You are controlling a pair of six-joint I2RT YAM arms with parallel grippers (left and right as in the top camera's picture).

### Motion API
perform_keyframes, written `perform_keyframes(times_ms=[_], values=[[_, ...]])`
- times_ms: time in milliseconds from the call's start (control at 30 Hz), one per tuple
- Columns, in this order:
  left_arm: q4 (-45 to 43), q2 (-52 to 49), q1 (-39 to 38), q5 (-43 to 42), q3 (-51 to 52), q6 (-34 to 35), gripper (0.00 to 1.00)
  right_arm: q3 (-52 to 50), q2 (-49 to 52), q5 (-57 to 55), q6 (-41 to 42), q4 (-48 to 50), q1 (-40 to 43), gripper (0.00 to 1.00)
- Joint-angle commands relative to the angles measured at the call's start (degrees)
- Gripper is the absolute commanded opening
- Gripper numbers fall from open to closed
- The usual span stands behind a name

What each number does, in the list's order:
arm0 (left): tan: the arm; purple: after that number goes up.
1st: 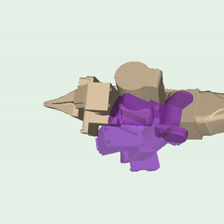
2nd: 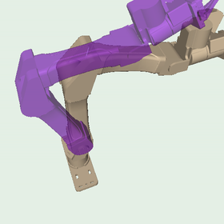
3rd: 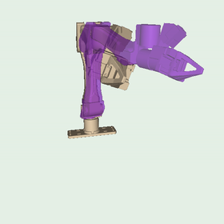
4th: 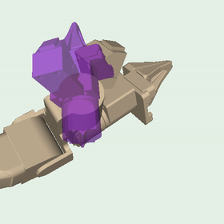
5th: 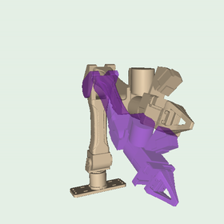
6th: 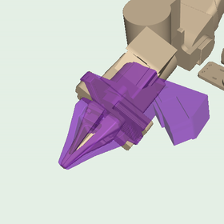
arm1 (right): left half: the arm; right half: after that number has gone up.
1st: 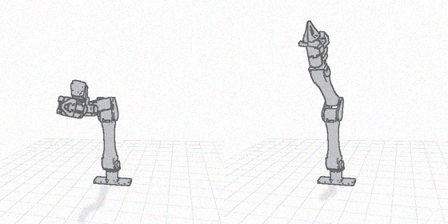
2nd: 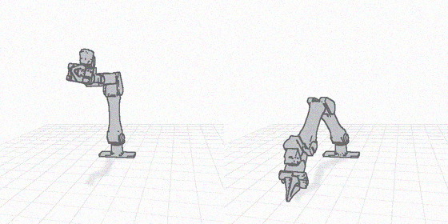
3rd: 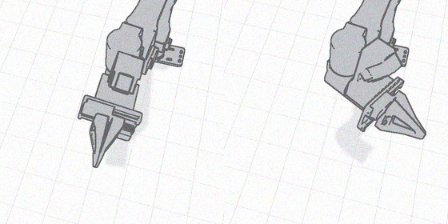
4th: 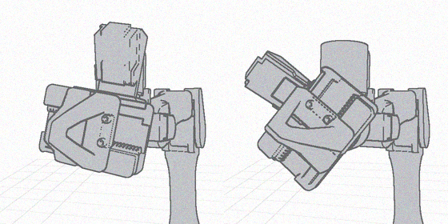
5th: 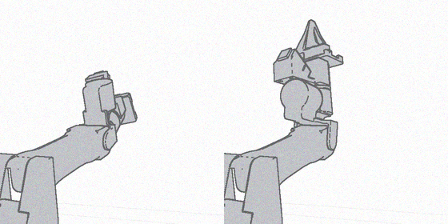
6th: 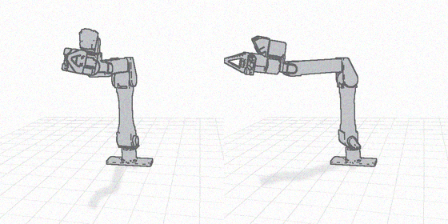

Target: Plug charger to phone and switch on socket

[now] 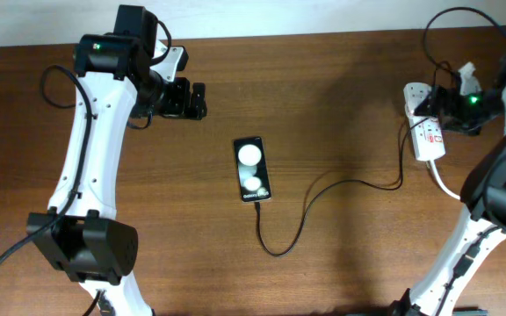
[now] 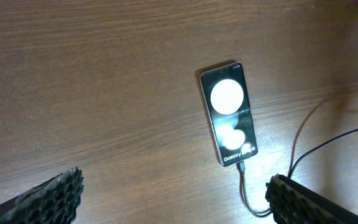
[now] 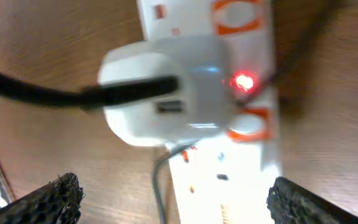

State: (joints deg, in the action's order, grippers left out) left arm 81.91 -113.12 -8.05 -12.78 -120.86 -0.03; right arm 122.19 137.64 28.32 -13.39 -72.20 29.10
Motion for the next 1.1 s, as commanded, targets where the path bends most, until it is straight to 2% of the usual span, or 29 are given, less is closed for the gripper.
perform_keyframes(times_ms=[0,100,267,467,1000,1067], values=[[0.04,1.6,-0.02,0.39,-0.74,-0.87,0.99,6.27,-2.49,-3.61,0.94,-4.0,1.46,0.99],[0.07,1.6,-0.02,0.42,-0.74,-0.87,0.99,10.64,-5.49,-3.98,0.33,-9.46,1.2,0.99],[0.07,1.6,-0.02,0.39,-0.74,-0.87,0.99,10.64,-14.71,-4.46,-0.24,-15.19,1.18,0.99],[0.07,1.6,-0.02,0.39,-0.74,-0.87,0.99,10.64,-24.15,-10.4,1.9,-25.09,1.2,0.99],[0.04,1.6,-0.02,0.42,-0.74,-0.87,0.99,10.4,-24.35,-10.4,1.9,-25.11,1.2,0.99],[0.68,1.6,-0.02,4.7,-0.74,-0.9,0.99,10.4,-24.35,-10.4,1.9,-25.11,1.2,0.99]])
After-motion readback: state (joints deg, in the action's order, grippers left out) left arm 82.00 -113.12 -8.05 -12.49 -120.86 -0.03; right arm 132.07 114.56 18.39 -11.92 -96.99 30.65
